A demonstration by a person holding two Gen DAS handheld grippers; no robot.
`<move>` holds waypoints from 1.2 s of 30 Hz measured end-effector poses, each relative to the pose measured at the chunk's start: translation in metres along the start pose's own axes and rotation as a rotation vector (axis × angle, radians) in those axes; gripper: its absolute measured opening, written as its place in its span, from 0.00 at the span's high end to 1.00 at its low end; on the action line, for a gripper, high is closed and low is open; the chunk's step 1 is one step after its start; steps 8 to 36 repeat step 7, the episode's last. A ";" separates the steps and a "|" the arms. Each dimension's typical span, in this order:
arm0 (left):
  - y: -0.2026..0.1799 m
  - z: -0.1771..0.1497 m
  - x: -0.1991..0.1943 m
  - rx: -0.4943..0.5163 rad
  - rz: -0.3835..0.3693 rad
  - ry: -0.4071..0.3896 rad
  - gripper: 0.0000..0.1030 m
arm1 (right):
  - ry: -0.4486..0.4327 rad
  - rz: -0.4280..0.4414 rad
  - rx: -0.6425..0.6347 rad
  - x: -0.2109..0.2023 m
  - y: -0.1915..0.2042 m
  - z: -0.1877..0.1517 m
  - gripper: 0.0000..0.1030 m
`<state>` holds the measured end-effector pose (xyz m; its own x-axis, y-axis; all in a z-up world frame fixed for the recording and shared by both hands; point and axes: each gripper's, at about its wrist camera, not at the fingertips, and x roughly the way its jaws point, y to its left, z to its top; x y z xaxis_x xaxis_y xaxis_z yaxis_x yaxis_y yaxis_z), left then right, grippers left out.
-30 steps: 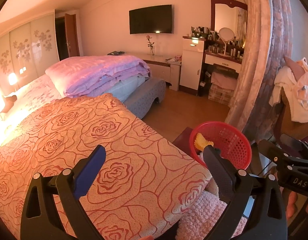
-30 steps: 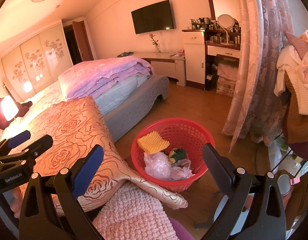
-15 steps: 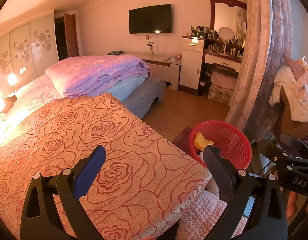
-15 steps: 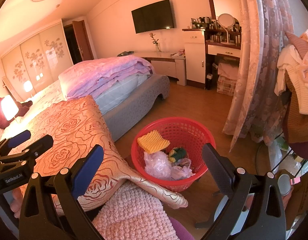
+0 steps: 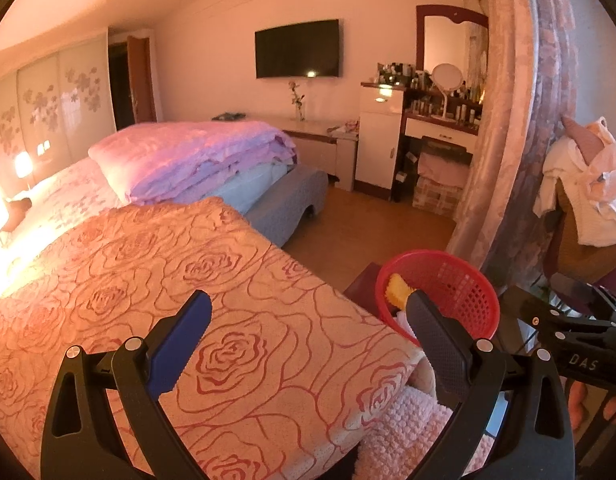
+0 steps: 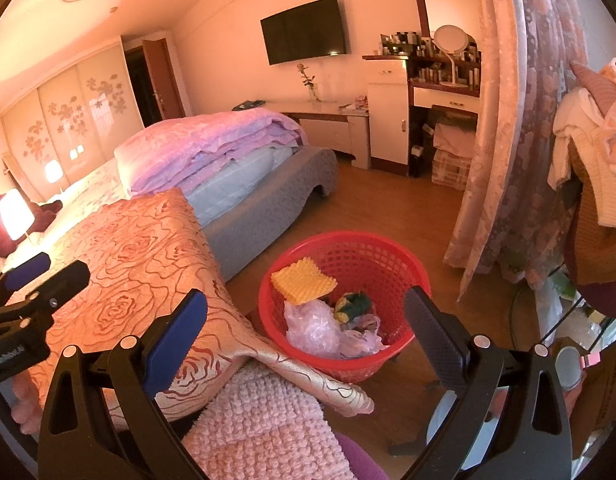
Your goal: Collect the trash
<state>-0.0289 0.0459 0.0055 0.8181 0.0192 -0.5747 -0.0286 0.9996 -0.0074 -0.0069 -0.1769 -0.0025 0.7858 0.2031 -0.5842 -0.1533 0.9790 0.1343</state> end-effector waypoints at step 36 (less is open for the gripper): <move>0.060 -0.006 -0.015 -0.094 0.168 -0.001 0.09 | 0.060 0.056 -0.072 0.013 0.030 -0.015 0.07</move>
